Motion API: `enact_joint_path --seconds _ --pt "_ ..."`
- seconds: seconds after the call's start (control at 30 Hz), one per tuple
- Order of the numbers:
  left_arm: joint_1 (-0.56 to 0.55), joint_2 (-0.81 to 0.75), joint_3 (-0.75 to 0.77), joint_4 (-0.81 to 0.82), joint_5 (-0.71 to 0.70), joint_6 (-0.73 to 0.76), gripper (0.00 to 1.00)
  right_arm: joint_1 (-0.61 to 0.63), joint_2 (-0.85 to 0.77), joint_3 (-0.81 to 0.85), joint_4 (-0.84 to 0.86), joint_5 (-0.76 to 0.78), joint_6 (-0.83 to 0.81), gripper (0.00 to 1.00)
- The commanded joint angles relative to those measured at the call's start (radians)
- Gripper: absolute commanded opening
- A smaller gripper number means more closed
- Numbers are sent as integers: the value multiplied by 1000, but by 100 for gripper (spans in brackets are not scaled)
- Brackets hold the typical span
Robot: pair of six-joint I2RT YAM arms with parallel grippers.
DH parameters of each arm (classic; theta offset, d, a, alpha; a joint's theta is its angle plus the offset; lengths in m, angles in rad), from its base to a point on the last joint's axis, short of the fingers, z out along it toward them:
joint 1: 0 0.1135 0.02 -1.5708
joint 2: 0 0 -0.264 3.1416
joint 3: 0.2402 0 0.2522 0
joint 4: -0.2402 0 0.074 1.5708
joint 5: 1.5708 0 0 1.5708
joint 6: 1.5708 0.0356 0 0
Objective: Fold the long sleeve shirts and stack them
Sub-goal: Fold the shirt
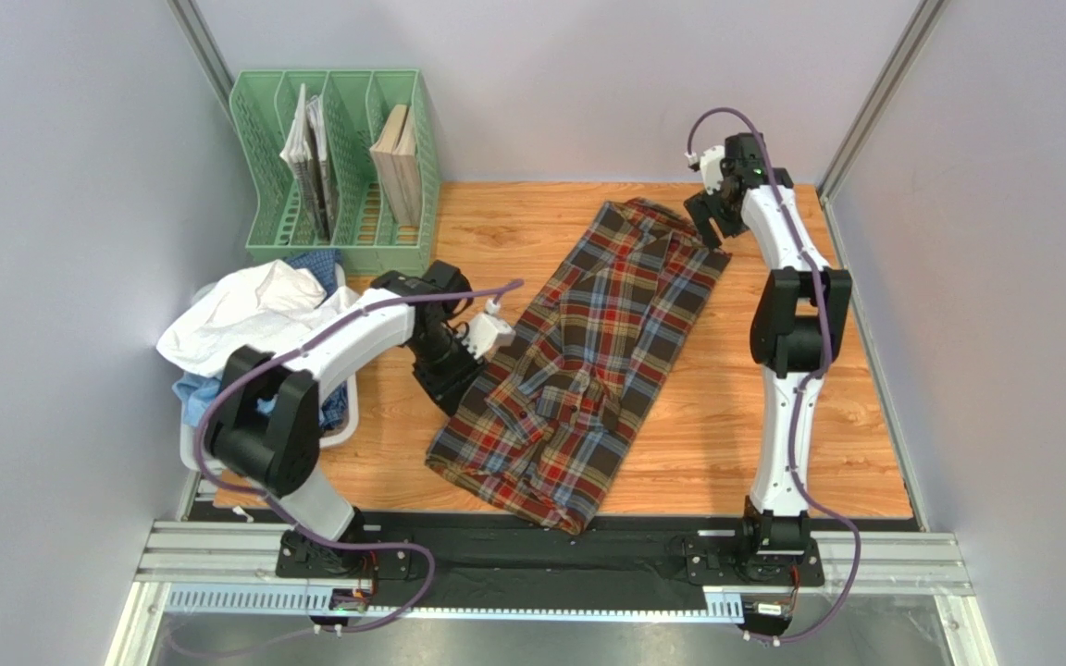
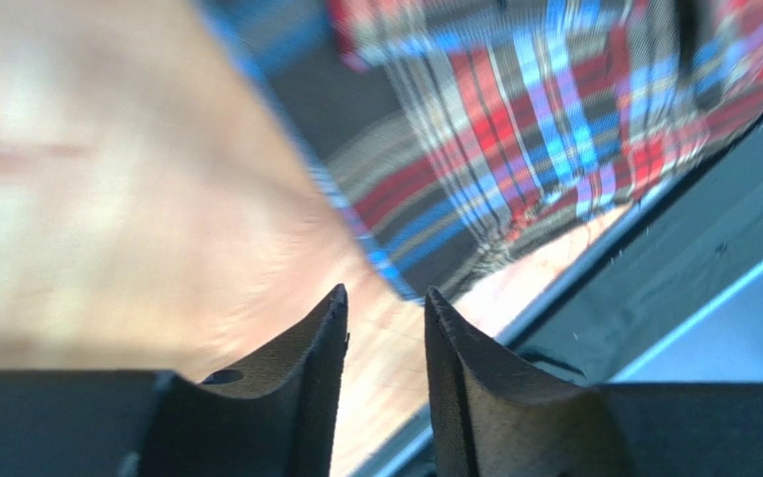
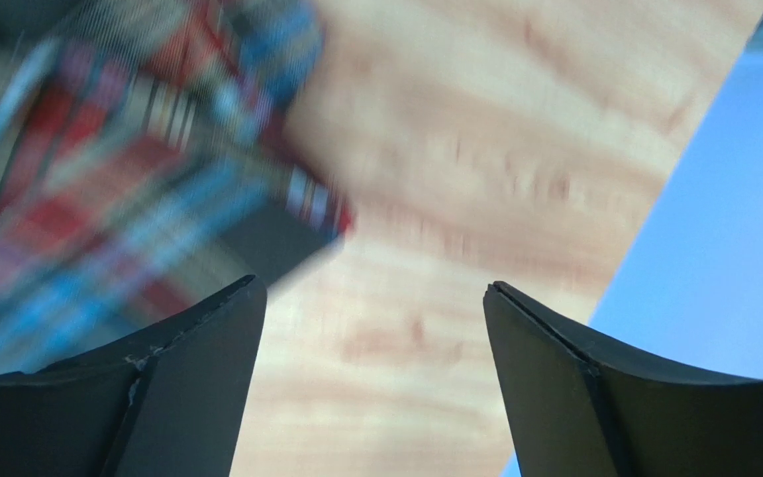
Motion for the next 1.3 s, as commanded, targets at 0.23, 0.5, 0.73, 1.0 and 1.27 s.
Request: enact_joint_path --seconds 0.23,0.5,0.73,1.0,1.27 --pt "-63 63 222 58 48 165 40 74 -382 -346 -271 -406 251 49" --pt "-163 184 161 155 -43 199 25 144 -307 -523 -188 -339 293 30" --pt "-288 212 49 152 -63 159 7 144 -172 -414 -170 -218 239 29" --pt "-413 343 188 104 136 58 2 166 121 78 -289 -156 213 29" --pt "-413 368 320 247 278 -129 8 211 160 189 -165 -118 132 32"
